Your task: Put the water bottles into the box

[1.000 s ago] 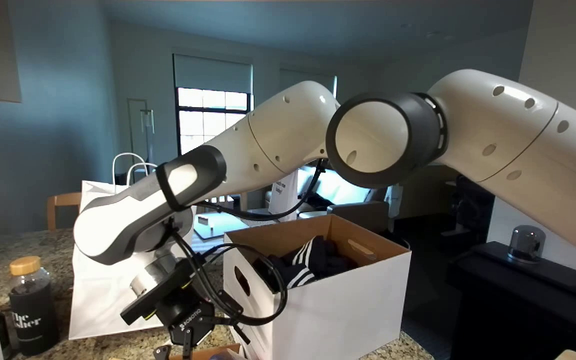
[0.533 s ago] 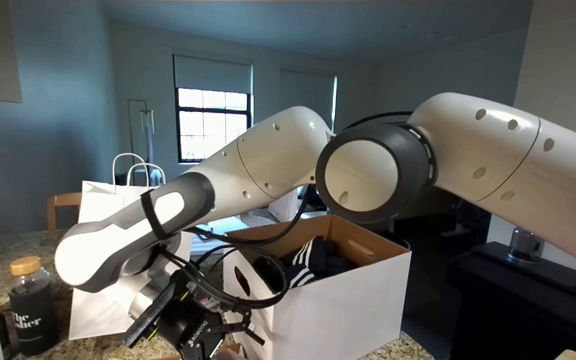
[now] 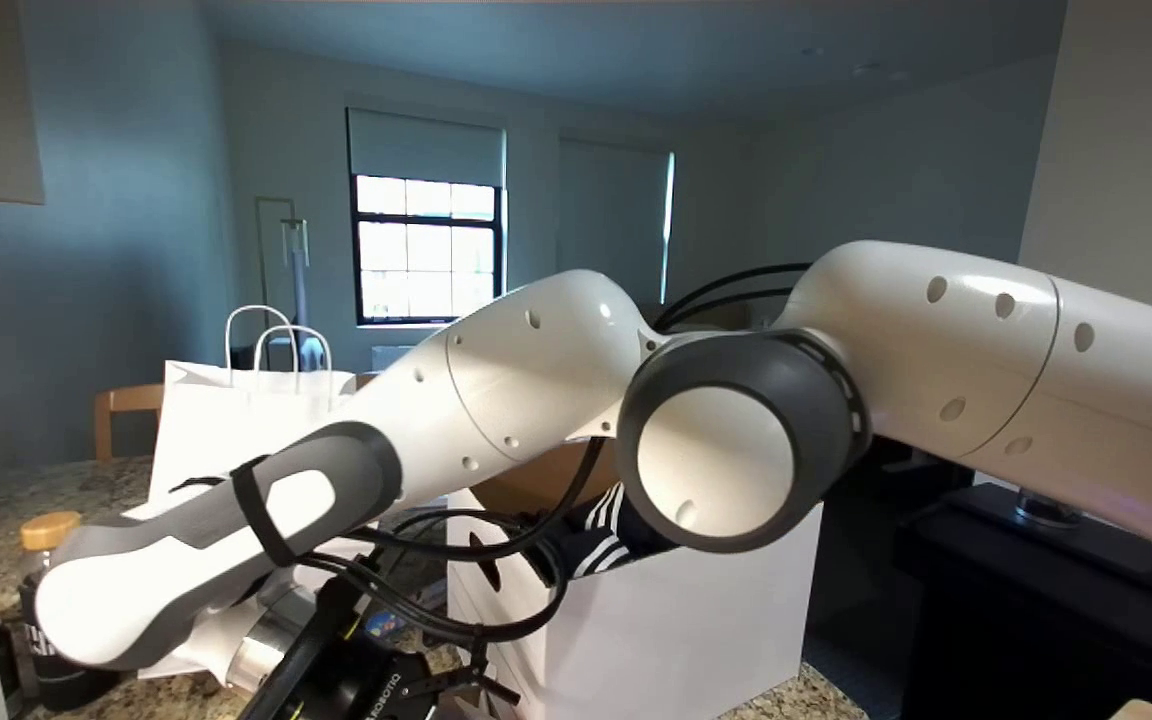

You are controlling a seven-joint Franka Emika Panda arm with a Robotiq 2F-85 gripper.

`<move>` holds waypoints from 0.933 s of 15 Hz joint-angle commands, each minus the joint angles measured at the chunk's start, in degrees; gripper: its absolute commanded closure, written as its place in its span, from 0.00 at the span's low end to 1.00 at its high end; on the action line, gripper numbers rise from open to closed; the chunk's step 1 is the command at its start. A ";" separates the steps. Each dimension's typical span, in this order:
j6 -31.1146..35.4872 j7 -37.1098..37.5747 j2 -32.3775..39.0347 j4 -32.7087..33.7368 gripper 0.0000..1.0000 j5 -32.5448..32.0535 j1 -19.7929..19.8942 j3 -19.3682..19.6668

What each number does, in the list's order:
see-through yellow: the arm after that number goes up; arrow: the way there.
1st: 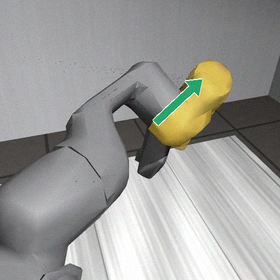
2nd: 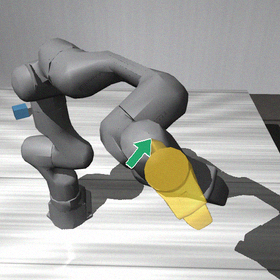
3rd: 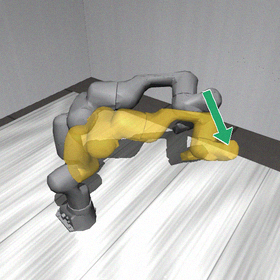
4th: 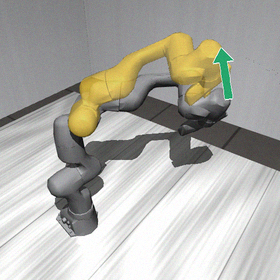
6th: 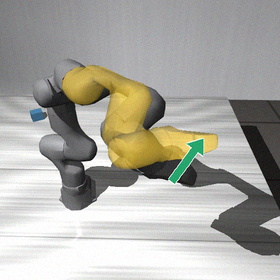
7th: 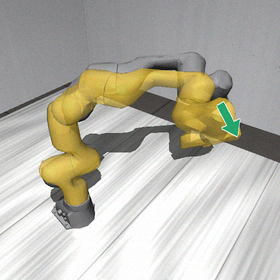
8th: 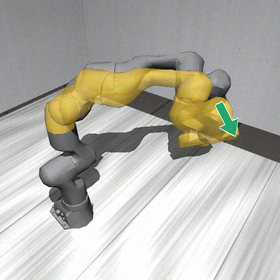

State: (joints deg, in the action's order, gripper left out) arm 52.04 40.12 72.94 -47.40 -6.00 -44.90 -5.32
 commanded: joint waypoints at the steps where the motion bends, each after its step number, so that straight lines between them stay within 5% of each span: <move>1: -2.35 -9.53 2.98 5.02 0.00 -4.47 -0.14 0.31; 12: -7.90 -31.60 12.48 18.23 0.00 -6.64 -1.59 2.83; 13: -8.81 -32.68 13.31 19.51 0.25 -6.98 -1.96 3.15; 14: -8.78 -33.49 13.03 18.93 0.27 -7.15 -2.14 3.45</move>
State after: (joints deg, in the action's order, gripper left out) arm 46.11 11.50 83.70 -32.20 -11.05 -45.71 -3.16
